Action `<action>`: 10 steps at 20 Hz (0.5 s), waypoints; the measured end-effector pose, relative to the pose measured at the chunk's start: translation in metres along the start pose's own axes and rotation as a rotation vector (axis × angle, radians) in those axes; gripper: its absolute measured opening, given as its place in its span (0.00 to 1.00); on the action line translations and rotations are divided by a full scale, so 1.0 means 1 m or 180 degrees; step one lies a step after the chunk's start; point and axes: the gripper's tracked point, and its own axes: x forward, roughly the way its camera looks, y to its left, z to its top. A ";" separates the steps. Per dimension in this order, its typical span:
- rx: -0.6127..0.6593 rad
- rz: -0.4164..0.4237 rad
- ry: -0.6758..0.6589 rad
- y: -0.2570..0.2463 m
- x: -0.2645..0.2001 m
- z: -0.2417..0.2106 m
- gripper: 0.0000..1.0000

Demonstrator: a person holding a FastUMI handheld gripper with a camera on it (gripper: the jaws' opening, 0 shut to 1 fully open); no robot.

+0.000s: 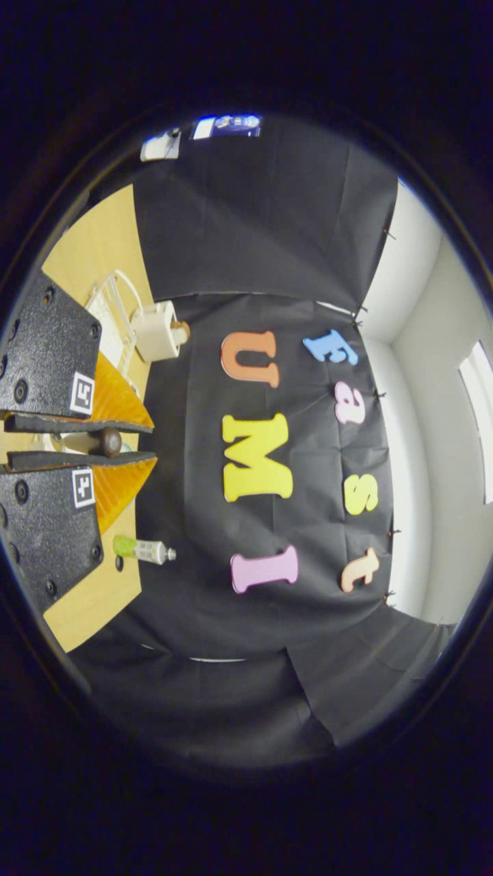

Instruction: Take the plate from the dish rack, then take the spoon from the basket and place it into the plate.

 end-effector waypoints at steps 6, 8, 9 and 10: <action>0.0053 0.0583 0.0311 0.075 -0.005 -0.048 0.15; 0.0079 0.0786 0.0501 0.095 -0.005 -0.073 0.15; 0.0089 0.0872 0.0593 0.104 -0.004 -0.086 0.15; 0.0112 0.0938 0.0690 0.110 -0.004 -0.099 0.15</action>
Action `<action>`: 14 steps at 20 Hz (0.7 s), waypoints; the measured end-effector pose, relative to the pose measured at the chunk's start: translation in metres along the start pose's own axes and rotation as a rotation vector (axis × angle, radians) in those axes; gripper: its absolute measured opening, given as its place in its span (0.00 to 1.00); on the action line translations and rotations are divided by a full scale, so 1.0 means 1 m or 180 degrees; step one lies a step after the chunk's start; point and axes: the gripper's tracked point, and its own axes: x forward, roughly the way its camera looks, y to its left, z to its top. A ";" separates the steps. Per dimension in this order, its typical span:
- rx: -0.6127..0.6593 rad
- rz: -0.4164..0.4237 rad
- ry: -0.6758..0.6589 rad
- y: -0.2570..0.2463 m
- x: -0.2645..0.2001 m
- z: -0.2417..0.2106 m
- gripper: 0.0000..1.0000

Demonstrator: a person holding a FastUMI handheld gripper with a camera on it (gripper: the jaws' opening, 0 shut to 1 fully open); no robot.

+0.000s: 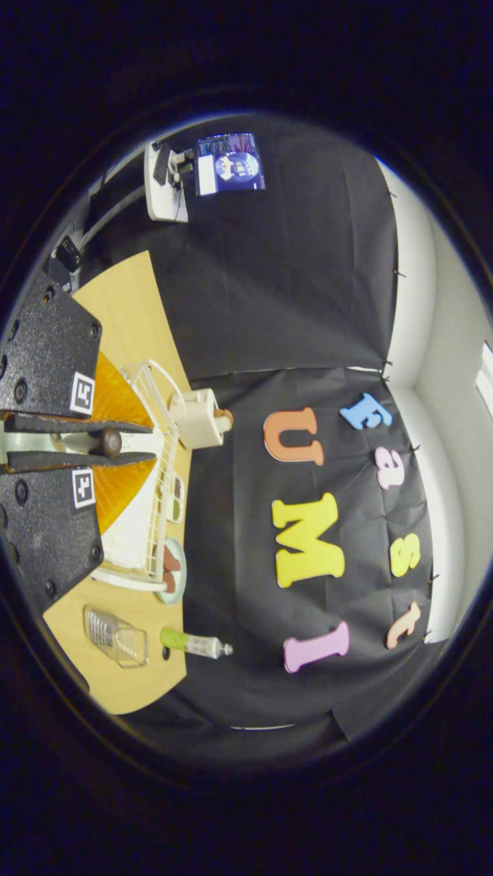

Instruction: Take the plate from the dish rack, then take the spoon from the basket and place it into the plate.

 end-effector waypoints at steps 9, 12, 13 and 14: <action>0.0100 0.0311 0.0180 0.017 0.022 -0.042 0.15; 0.0049 0.0320 0.0205 0.019 0.024 -0.046 0.16; 0.0017 0.0300 0.0206 0.019 0.024 -0.045 0.16; -0.0010 0.0283 0.0214 0.018 0.024 -0.045 0.18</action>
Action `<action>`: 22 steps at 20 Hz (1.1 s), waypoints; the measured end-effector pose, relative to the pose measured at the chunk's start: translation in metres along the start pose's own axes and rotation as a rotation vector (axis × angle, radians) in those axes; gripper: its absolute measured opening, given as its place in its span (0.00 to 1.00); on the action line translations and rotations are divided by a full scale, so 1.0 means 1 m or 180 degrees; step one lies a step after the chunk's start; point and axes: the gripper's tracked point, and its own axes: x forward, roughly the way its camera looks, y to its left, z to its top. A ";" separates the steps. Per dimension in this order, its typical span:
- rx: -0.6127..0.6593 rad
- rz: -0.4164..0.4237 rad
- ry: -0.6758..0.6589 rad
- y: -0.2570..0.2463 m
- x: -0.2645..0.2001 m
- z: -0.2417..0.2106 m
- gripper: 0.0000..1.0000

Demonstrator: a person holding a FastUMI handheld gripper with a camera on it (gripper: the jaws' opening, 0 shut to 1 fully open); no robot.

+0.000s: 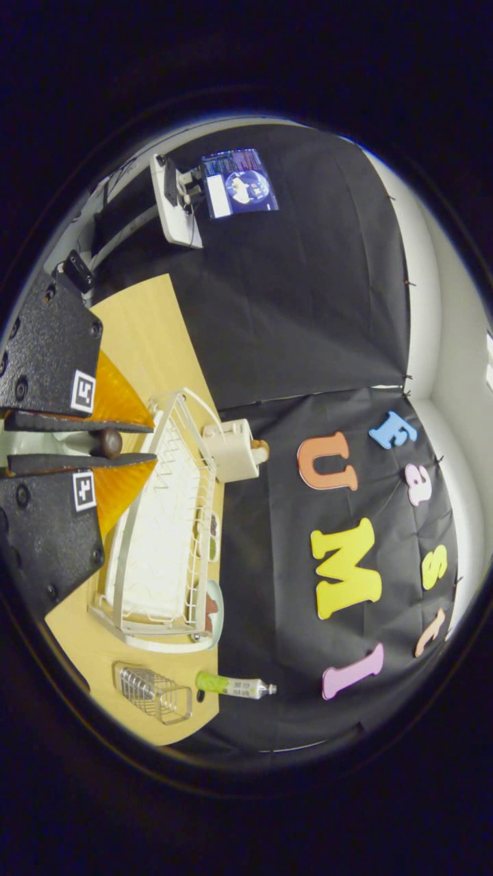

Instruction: Take the plate from the dish rack, then take the spoon from the basket and place it into the plate.

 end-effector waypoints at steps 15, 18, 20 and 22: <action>-0.0141 -0.1342 -0.0464 -0.076 -0.054 0.043 1.00; -0.0125 -0.1679 -0.0616 -0.090 -0.082 0.058 1.00; -0.0122 -0.1823 -0.0740 -0.089 -0.099 0.067 1.00; -0.0145 -0.1976 -0.0835 -0.090 -0.114 0.072 1.00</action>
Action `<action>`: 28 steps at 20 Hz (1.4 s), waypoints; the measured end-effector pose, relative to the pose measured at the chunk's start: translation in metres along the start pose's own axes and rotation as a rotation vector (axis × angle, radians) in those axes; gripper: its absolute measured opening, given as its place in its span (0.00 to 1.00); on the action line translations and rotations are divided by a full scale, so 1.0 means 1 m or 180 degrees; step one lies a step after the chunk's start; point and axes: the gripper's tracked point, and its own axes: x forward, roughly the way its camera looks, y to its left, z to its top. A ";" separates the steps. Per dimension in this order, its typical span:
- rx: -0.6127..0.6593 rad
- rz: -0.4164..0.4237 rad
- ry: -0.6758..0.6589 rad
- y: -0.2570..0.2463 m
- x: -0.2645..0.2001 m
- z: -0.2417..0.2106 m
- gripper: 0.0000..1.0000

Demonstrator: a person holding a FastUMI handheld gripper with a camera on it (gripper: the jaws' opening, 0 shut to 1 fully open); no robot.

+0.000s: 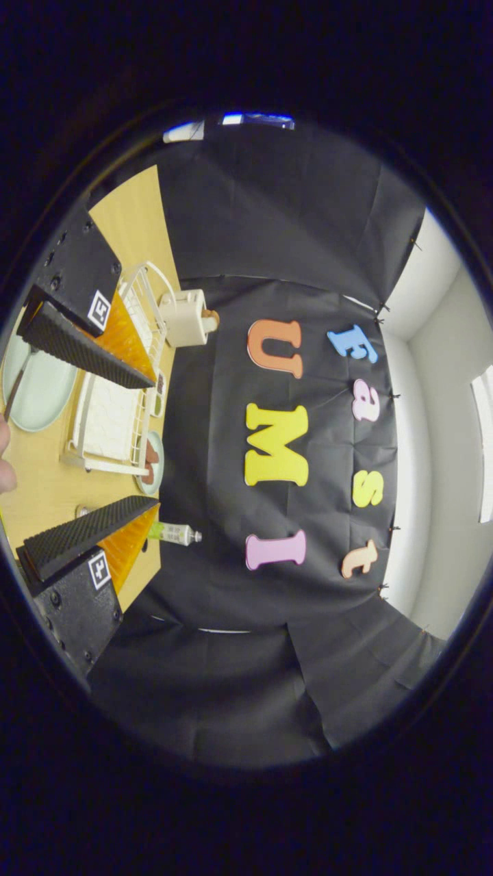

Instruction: Take the plate from the dish rack, then take the spoon from the basket and place it into the plate.

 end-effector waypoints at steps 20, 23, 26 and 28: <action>0.0189 -0.0153 -0.0548 0.065 -0.029 0.011 1.00; 0.0176 -0.0129 -0.0535 0.067 -0.028 0.010 1.00; 0.0213 -0.0132 -0.0522 0.065 -0.028 0.010 1.00; 0.0220 -0.0140 -0.0504 0.064 -0.028 0.008 1.00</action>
